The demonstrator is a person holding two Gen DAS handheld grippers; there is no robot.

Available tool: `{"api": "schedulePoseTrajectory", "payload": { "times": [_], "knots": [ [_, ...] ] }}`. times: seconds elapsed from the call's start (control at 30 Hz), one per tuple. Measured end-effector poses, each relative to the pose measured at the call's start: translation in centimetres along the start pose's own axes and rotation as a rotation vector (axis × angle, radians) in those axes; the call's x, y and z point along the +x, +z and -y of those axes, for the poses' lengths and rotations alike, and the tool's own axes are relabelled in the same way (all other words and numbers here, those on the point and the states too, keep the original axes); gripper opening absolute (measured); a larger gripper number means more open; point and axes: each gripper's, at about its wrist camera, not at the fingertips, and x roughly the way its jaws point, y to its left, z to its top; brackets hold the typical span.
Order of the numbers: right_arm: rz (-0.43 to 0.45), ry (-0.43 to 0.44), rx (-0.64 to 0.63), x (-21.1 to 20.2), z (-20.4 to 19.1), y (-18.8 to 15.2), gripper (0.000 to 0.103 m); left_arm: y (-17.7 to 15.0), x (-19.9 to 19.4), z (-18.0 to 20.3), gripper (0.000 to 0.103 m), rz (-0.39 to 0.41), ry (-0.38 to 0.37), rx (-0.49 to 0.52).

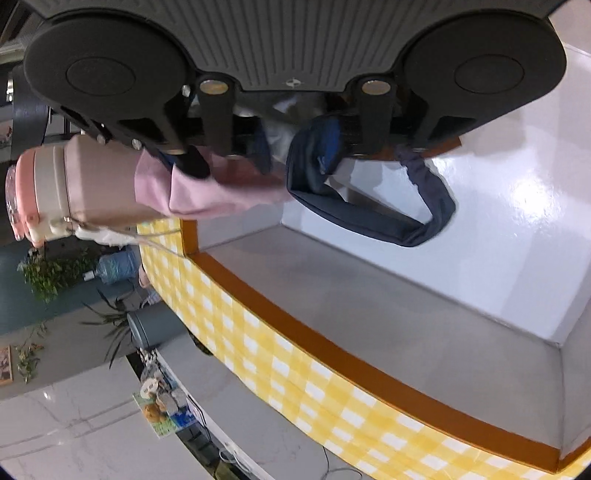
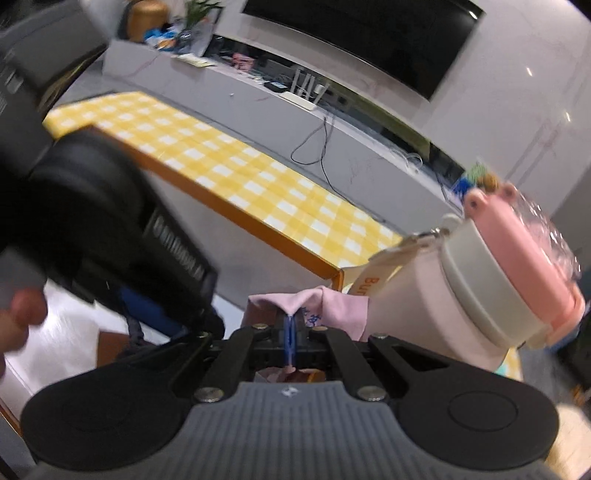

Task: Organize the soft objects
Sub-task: 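Lower the navy cap into the box and open the left tool, then lower the pink towel into the box and open the right tool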

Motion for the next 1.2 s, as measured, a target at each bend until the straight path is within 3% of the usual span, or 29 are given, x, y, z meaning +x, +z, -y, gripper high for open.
{"api": "schedulePoseTrajectory", "payload": {
  "times": [0.1, 0.13, 0.27, 0.43, 0.5, 0.53, 0.6, 0.73, 0.8, 0.9, 1.03, 1.2],
  "knots": [
    [-0.015, 0.015, -0.002, 0.3, 0.0, -0.2, 0.0, 0.0, -0.4, -0.6, 0.082, 0.035, 0.003, -0.024],
    [-0.017, 0.016, 0.0, 0.4, 0.0, -0.3, 0.0, 0.0, -0.7, -0.9, 0.087, 0.061, 0.011, -0.051],
    [-0.021, 0.014, -0.008, 0.6, -0.1, -0.5, 0.0, -0.4, -1.8, -1.7, 0.093, 0.143, 0.025, -0.16],
    [-0.025, 0.0, -0.014, 1.2, -0.2, -0.1, 0.0, -0.5, -2.9, -2.0, 0.097, 0.159, 0.028, -0.152],
    [-0.028, -0.001, -0.01, 1.4, -0.4, -0.1, 0.001, -0.5, -3.4, -1.8, 0.097, 0.156, 0.081, -0.148],
    [-0.029, -0.004, -0.01, 1.5, -0.5, 0.0, 0.005, -0.5, -3.5, -1.6, 0.097, 0.151, 0.086, -0.132],
    [-0.032, -0.011, -0.017, 1.5, -0.7, 0.0, 0.025, -0.5, -3.9, -1.2, 0.097, 0.155, 0.058, -0.099],
    [-0.019, 0.002, -0.027, 1.2, -1.4, 0.0, 0.045, -0.6, -5.0, -0.4, 0.097, 0.186, 0.035, -0.068],
    [0.007, 0.005, -0.046, 0.9, -1.7, -0.1, 0.07, -0.7, -5.7, 0.0, 0.097, 0.212, 0.037, -0.044],
    [0.073, 0.005, -0.082, -0.3, -2.3, 0.0, 0.096, -0.8, -6.6, 0.5, 0.097, 0.231, 0.022, -0.023],
    [0.088, 0.034, -0.107, -1.3, -2.9, 0.3, 0.1, -0.8, -7.1, 0.9, 0.097, 0.232, -0.011, -0.009],
    [0.124, 0.095, -0.095, -3.8, -2.6, 0.3, 0.1, -1.2, -8.0, 1.6, 0.097, 0.248, 0.035, -0.004]
  ]
}}
